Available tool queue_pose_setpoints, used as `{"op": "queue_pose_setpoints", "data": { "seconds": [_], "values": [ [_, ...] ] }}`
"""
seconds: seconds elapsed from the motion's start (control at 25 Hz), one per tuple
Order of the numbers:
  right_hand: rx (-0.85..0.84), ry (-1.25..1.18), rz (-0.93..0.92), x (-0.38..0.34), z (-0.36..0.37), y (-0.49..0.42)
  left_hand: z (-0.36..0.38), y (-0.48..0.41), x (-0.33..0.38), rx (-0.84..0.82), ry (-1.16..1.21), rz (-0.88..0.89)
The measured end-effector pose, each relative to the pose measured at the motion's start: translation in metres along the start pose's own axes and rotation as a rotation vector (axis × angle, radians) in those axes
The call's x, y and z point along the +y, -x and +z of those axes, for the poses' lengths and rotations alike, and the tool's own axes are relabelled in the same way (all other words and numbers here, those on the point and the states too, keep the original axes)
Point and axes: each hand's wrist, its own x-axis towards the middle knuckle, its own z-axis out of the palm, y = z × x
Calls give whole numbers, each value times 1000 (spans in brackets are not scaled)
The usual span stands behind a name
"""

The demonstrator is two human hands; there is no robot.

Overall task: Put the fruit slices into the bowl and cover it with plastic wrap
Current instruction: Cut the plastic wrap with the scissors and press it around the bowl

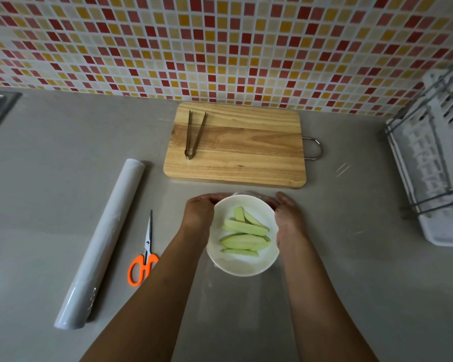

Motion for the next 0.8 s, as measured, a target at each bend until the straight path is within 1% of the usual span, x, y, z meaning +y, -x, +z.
{"op": "queue_pose_setpoints", "data": {
  "seconds": [0.08, 0.16, 0.2, 0.24, 0.28, 0.32, 0.36, 0.4, 0.44, 0.48, 0.56, 0.64, 0.8],
  "values": [
    [43, -19, -60, 0, -2, 3, -4, -4, -2, 34, 75, -59],
    [101, -4, -142, -1, -10, 6, -13, -5, -2, -10, 232, -109],
    [143, 62, -239, -2, -17, 8, -20, -6, -5, -15, 263, -53],
    [162, 153, -404, -2, -25, 14, -27, -7, -7, -14, 237, 62],
    [115, 234, -590, -1, -31, 19, -33, -6, -11, -25, 178, 210],
    [-15, 307, -737, 2, -34, 24, -36, -3, -16, -74, 114, 364],
    [-192, 370, -816, 5, -35, 27, -37, 1, -20, -153, 43, 480],
    [-360, 422, -835, 9, -33, 28, -35, 5, -24, -241, -38, 542],
    [-482, 450, -824, 12, -30, 28, -32, 8, -28, -308, -111, 561],
    [-548, 455, -807, 15, -28, 25, -28, 10, -31, -347, -156, 562],
    [-572, 431, -781, 19, -25, 18, -21, 10, -32, -353, -155, 535],
    [-561, 407, -724, 22, -25, 12, -16, 9, -29, -346, -92, 465],
    [-557, 326, -494, 23, -19, 9, -14, 7, -28, -356, 12, 332]
  ]
}}
